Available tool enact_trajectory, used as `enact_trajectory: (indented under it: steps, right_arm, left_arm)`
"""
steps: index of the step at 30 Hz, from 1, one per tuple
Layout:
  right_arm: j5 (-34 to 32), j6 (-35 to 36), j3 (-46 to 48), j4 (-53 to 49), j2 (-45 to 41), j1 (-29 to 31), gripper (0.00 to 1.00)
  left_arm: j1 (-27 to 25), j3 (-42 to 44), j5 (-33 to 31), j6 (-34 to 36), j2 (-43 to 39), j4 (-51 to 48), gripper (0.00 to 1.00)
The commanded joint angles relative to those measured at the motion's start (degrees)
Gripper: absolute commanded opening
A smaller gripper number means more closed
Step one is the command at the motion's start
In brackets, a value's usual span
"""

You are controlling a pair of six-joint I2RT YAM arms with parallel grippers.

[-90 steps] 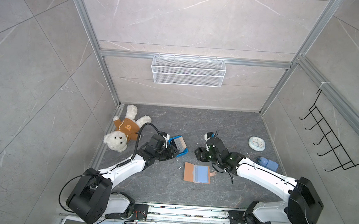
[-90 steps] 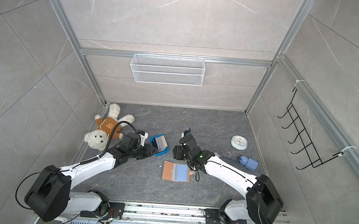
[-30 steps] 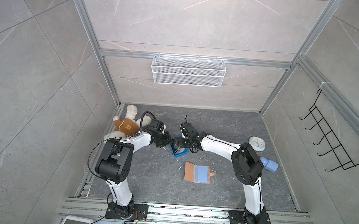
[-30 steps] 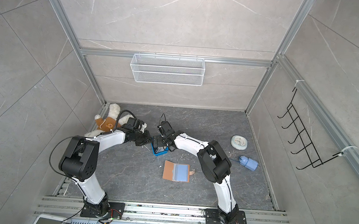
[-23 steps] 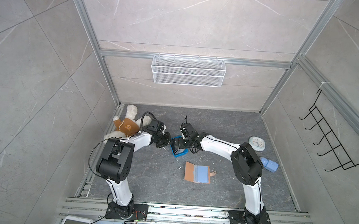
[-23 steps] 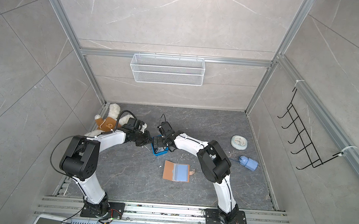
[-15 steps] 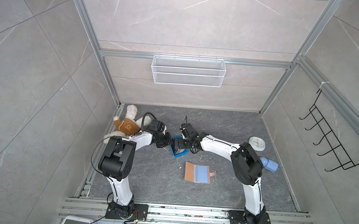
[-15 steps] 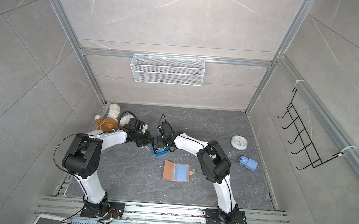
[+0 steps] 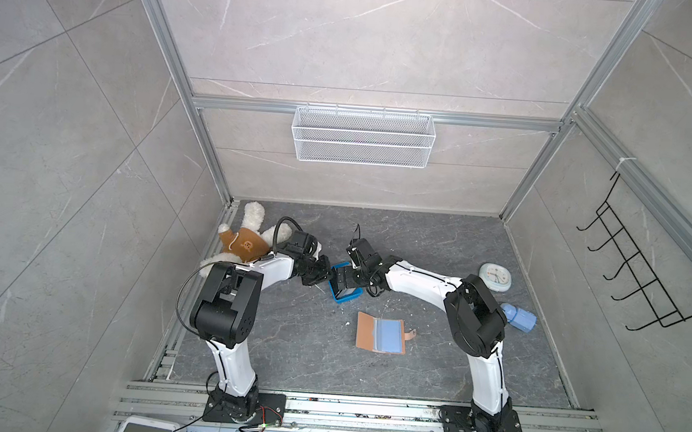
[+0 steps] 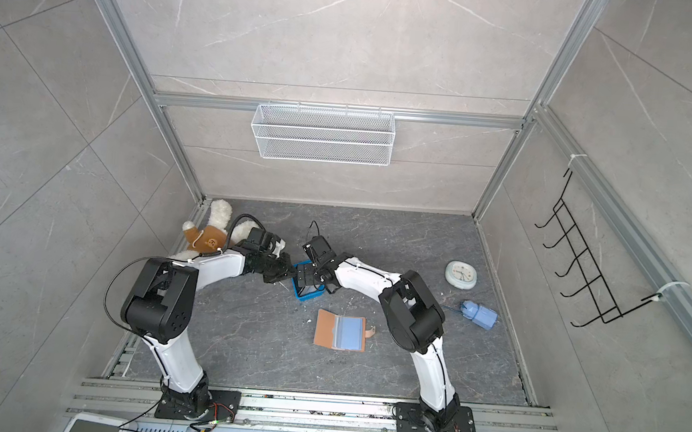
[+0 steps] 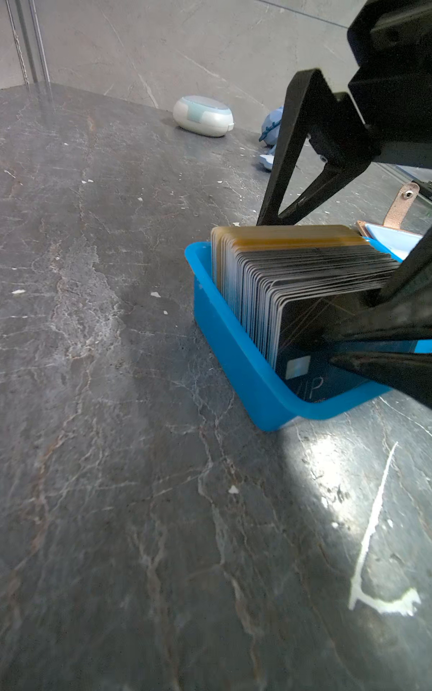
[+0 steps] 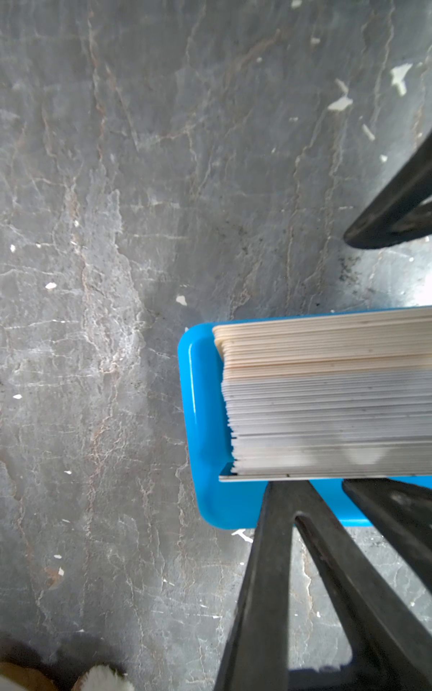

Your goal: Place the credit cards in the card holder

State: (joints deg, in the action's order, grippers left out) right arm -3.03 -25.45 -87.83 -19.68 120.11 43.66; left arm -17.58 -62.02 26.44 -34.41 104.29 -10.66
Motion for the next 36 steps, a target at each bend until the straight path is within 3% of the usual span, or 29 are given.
enact_trajectory:
  steps: [1,24,28,36]
  right_arm:
    - [-2.06,0.24,0.91,-0.37,-1.46,0.11,0.94]
    - [-4.06,0.67,4.03,0.35,-5.83,-0.06,0.93]
    - [1.32,1.68,4.11,1.62,-5.65,-0.05,0.94]
    - [2.60,1.81,0.73,-0.55,-1.45,-0.06,0.97]
  left_arm:
    - [0.30,-1.48,1.41,1.82,0.65,-0.76,0.12]
    - [-0.19,-1.79,1.70,1.98,1.94,-1.35,0.15]
    - [-0.39,-1.75,1.49,1.77,1.71,-1.37,0.14]
    - [-0.59,-1.65,0.50,1.19,-0.33,-1.67,0.07]
